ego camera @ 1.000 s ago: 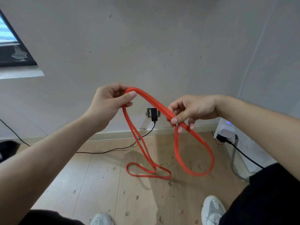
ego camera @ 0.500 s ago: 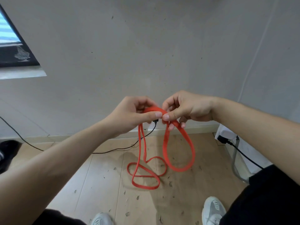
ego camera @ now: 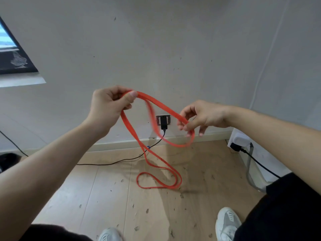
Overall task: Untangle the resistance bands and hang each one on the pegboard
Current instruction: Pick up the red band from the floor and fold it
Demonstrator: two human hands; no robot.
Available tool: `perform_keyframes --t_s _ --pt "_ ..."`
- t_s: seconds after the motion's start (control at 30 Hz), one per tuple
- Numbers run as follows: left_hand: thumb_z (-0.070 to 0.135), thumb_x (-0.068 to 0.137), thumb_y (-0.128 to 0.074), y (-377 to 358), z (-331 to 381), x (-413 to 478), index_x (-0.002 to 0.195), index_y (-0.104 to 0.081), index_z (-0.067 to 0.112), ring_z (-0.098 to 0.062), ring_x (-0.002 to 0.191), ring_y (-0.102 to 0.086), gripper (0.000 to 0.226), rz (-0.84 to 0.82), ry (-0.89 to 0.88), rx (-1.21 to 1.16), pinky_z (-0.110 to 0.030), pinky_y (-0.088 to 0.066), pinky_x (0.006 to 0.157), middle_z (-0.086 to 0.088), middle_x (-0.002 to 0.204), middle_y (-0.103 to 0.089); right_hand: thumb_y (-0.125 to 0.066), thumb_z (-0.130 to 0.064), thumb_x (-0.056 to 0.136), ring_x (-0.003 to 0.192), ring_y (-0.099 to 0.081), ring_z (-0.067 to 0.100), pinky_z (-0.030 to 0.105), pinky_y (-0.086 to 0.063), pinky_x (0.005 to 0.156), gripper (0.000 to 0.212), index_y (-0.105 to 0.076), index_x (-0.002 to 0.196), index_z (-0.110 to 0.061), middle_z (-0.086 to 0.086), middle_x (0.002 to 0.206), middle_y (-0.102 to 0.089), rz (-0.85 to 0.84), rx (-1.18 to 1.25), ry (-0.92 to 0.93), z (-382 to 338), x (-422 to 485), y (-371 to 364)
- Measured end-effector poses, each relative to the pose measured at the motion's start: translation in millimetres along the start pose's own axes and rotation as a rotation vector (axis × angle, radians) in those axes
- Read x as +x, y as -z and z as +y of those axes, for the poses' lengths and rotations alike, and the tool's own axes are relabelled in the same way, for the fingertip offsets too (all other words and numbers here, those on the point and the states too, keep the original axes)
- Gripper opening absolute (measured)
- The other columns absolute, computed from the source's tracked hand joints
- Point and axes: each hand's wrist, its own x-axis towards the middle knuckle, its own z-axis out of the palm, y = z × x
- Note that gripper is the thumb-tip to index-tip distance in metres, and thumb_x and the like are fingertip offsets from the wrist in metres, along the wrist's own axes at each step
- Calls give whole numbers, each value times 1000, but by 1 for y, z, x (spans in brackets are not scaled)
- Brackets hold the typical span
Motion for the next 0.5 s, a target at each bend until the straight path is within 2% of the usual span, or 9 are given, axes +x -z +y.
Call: perform_keyframes --t_s 0.13,0.2,0.3,0.4,0.47,0.5 --pt "18 90 -74 7 -2 2 88 -74 18 -7 59 -62 2 61 8 -4 -24 -59 71 2 68 -67 -72 0 81 71 -68 15 26 -54 57 18 -71 97 -9 5 80 -68 316 -64 28 13 10 2" --pt "18 90 -74 6 -1 2 90 -73 15 -7 59 -62 3 100 -3 -18 -23 -58 72 -4 72 -66 -71 0 79 69 -62 12 22 -52 57 16 -72 93 -9 3 77 -67 358 -189 44 17 14 4" --pt "17 91 -74 3 2 3 90 -73 15 -7 59 -62 3 142 -9 -36 -21 -58 70 -2 71 -66 -71 -5 77 67 -60 12 27 -50 62 8 -71 83 -11 1 74 -69 460 -314 70 22 19 2" --pt "18 91 -74 2 3 5 87 -73 17 -8 60 -61 4 177 -5 -63 -20 -56 68 0 69 -66 -71 -3 80 64 -58 13 27 -52 62 9 -71 88 -7 3 73 -66 659 -198 116 21 25 5" --pt "18 91 -73 3 3 6 88 -73 17 -9 62 -61 4 195 10 -65 -18 -55 67 -1 71 -66 -73 0 80 68 -62 18 35 -57 68 17 -71 96 -5 9 78 -66 714 28 146 20 27 9" --pt "19 91 -73 4 2 6 88 -73 16 -9 62 -61 4 204 20 -66 -18 -55 67 -1 71 -66 -76 0 80 69 -64 17 35 -58 67 20 -70 98 -6 7 77 -67 711 143 156 19 27 11"
